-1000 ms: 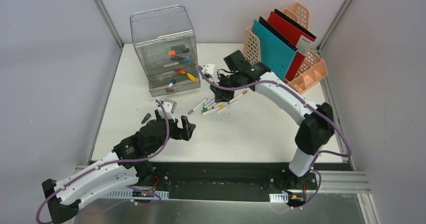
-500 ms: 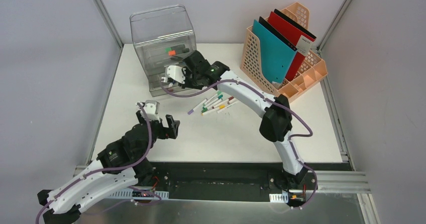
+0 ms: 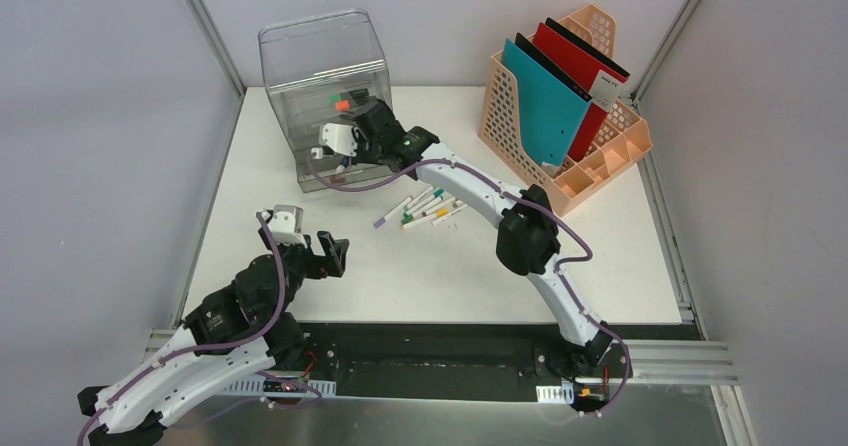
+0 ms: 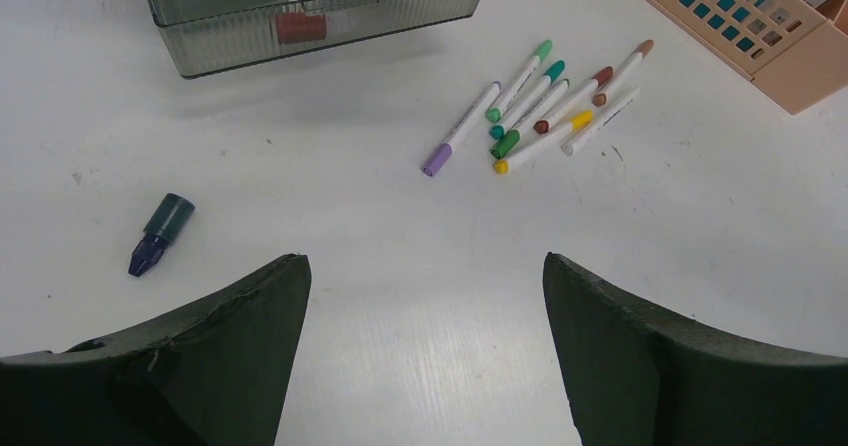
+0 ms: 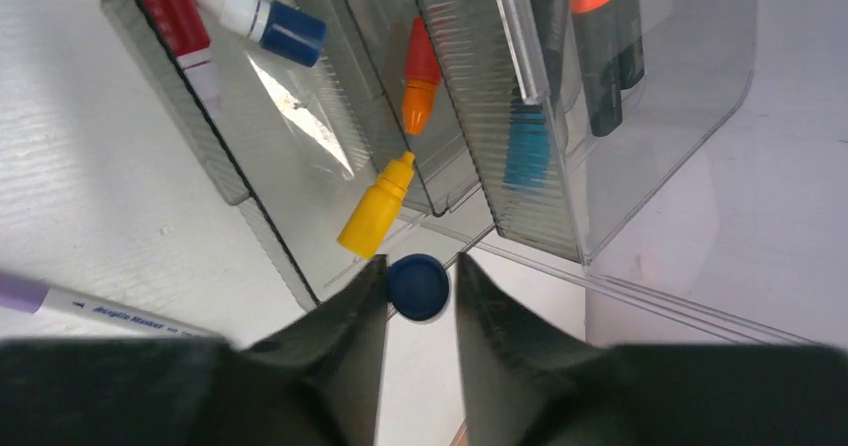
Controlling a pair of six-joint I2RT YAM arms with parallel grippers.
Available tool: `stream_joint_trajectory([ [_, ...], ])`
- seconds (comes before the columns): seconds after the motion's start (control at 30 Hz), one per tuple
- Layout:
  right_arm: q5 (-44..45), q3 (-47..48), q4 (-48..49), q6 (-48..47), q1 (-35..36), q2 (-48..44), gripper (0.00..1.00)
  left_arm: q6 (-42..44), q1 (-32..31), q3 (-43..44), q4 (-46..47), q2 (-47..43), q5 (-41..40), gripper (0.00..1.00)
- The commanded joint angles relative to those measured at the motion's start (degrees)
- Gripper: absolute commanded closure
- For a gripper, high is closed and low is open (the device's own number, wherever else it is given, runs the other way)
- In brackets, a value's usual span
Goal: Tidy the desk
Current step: Place the stationery in the drawer, then pick up the stationery from the center of the board.
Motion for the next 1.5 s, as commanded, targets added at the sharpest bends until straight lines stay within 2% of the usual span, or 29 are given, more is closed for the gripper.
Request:
stream_joint_trajectory([
  [0.0,2.8,2.3,6.8,-0.2,0.0,0.2,0.55,0.8,-0.2,-0.1,0.0,0.4,-0.7,0.13],
  [0.1,2.4,2.3,7.1,1.1,0.0,0.5,0.38,0.8,-0.2,-0.1,0.0,0.2,-0.4,0.13],
  [0.13,2.0,2.3,6.9,1.7,0.0,0.4,0.36,0.8,-0.2,-0.1,-0.1,0.1,-0.3,0.13],
  [0.33,-2.0,2.2,0.2,8.2,0.0,-3.3,0.33,0.7,-0.2,-0.3,-0.1,-0.2,-0.4,0.13],
  [0.53,-14.4,-2.7,-10.8,16.3,-0.5,-11.9,0.3,0.7,-0.2,0.0,0.0,1.2,-0.6,0.13],
  [0.7,-21.4,-11.8,-15.8,18.8,-1.4,-21.4,0.26,0.6,-0.2,0.3,0.0,2.5,-0.5,0.13],
  [0.87,-32.6,-22.5,-16.8,20.8,-6.2,-31.3,0.25,-0.2,-0.2,0.2,0.2,3.1,-0.3,0.13],
  [1.07,-44.8,-40.0,-14.1,20.9,-12.7,-44.4,0.23,-0.4,-0.2,-0.1,2.4,3.7,-1.0,0.11],
  [1.23,-50.0,-53.2,-9.9,19.7,-18.0,-55.4,0.22,1.0,-0.2,-0.1,6.6,5.9,-1.4,0.09],
  [1.33,-53.6,-57.8,-7.7,19.0,-21.6,-59.2,0.21,2.2,-0.2,0.1,9.3,8.7,-2.6,0.07],
  [1.47,-57.5,-59.0,-8.3,18.5,-24.8,-60.2,0.2,3.4,-0.1,0.5,13.1,11.9,-4.3,0.03],
])
